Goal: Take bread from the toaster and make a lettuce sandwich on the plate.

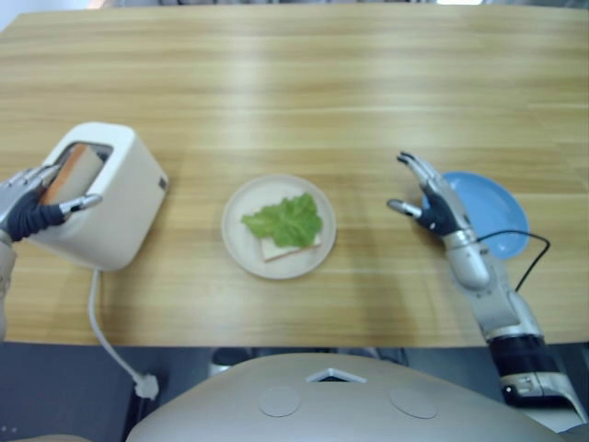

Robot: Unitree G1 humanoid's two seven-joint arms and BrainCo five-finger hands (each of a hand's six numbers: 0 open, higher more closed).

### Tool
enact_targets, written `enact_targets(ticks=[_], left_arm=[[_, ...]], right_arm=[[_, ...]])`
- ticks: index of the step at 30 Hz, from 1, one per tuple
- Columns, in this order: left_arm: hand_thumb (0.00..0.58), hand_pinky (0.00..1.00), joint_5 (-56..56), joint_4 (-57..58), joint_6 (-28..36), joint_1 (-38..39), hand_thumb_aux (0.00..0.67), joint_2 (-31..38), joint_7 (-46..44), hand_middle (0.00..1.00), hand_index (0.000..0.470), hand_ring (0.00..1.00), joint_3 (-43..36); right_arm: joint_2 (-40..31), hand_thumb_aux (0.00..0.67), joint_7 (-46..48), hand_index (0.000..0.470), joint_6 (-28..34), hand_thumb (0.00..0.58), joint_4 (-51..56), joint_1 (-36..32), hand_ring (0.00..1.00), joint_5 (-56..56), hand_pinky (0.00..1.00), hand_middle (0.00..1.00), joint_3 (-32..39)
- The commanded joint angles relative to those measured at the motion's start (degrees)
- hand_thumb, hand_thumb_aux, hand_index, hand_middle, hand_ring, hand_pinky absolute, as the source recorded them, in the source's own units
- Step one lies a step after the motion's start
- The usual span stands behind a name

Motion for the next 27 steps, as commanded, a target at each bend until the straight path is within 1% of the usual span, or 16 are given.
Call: enact_targets(ticks=[1,7,8,9,10,11,12,13,14,15,16,17,23,27], left_arm=[[0.0,0.0,1.13,2.55,0.54,1.36,0.0,0.73,-0.91,0.0,0.0,0.0,-0.44],[0.0,0.0,0.16,2.18,0.45,1.27,0.0,0.25,-0.42,0.0,0.0,0.0,1.56],[0.027,0.0,-0.39,1.83,0.46,1.05,0.016,0.04,-0.41,0.0,0.011,0.0,1.97],[0.027,0.0,-0.76,1.51,0.54,0.79,0.016,-0.1,-0.44,0.0,0.011,0.0,2.21],[0.108,0.0,-1.22,1.27,0.59,0.54,0.066,-0.21,-0.46,0.0,0.045,0.0,2.46],[0.223,0.0,-1.58,1.08,0.66,0.37,0.145,-0.26,-0.42,0.0,0.099,0.0,2.71],[0.223,0.0,-2.17,0.92,0.76,0.11,0.145,-0.41,-0.38,0.0,0.099,0.0,3.18],[0.462,0.0,-2.74,0.67,0.88,-0.02,0.368,-0.61,-0.41,0.0,0.253,0.0,3.69],[0.462,0.0,-3.22,0.51,0.92,-0.1,0.368,-0.76,-0.44,0.0,0.253,0.0,4.12],[0.567,0.28,-3.52,0.41,0.92,-0.11,0.57,-0.82,-0.47,0.28,0.391,0.28,4.35],[0.58,0.81,-3.79,0.33,0.86,0.04,0.67,-0.82,-0.53,0.81,0.46,0.81,4.5],[0.58,1.0,-4.09,0.34,0.71,0.2,0.67,-0.76,-0.68,1.0,0.46,1.0,4.57],[0.58,1.0,-7.14,-1.82,-0.7,0.56,0.67,-1.8,-0.94,1.0,0.46,1.0,5.98],[0.58,1.0,-9.2,-4.44,-2.45,-1.31,0.67,-2.67,0.23,1.0,0.46,1.0,7.26]], right_arm=[[-0.6,0.0,0.55,0.0,0.38,0.0,-0.7,0.33,0.0,0.63,0.0,0.0,-1.07],[-0.55,0.0,0.97,0.0,0.25,0.0,-0.5,0.22,0.0,0.5,0.0,0.0,-1.09],[-0.48,0.0,1.0,0.0,0.24,0.0,-0.44,0.17,0.0,0.41,0.0,0.0,-1.03],[-0.47,0.0,1.0,0.0,0.22,0.0,-0.41,0.24,0.0,0.38,0.0,0.0,-1.06],[-0.47,0.0,0.98,0.0,0.2,0.0,-0.36,0.28,0.0,0.35,0.0,0.0,-1.08],[-0.47,0.0,0.96,0.0,0.18,0.0,-0.27,0.3,0.0,0.31,0.0,0.0,-1.09],[-0.49,0.0,0.95,0.0,0.19,0.0,-0.22,0.31,0.0,0.27,0.0,0.0,-1.09],[-0.54,0.0,0.94,0.0,0.14,0.0,-0.13,0.33,0.0,0.26,0.0,0.0,-1.11],[-0.59,0.0,0.93,0.0,0.11,0.0,-0.07,0.35,0.0,0.25,0.0,0.0,-1.14],[-0.62,0.0,0.92,0.0,0.11,0.0,-0.04,0.37,0.0,0.23,0.0,0.0,-1.16],[-0.67,0.0,0.94,0.0,0.11,0.0,-0.06,0.39,0.0,0.24,0.0,0.0,-1.2],[-0.7,0.0,0.96,0.0,0.12,0.0,-0.08,0.41,0.0,0.24,0.0,0.0,-1.24],[-0.91,0.0,1.01,0.0,0.18,0.0,0.04,0.45,0.0,0.21,0.0,0.0,-1.31],[-0.88,0.0,0.91,0.0,0.16,0.0,0.27,0.47,0.0,0.08,0.0,0.0,-1.23]])
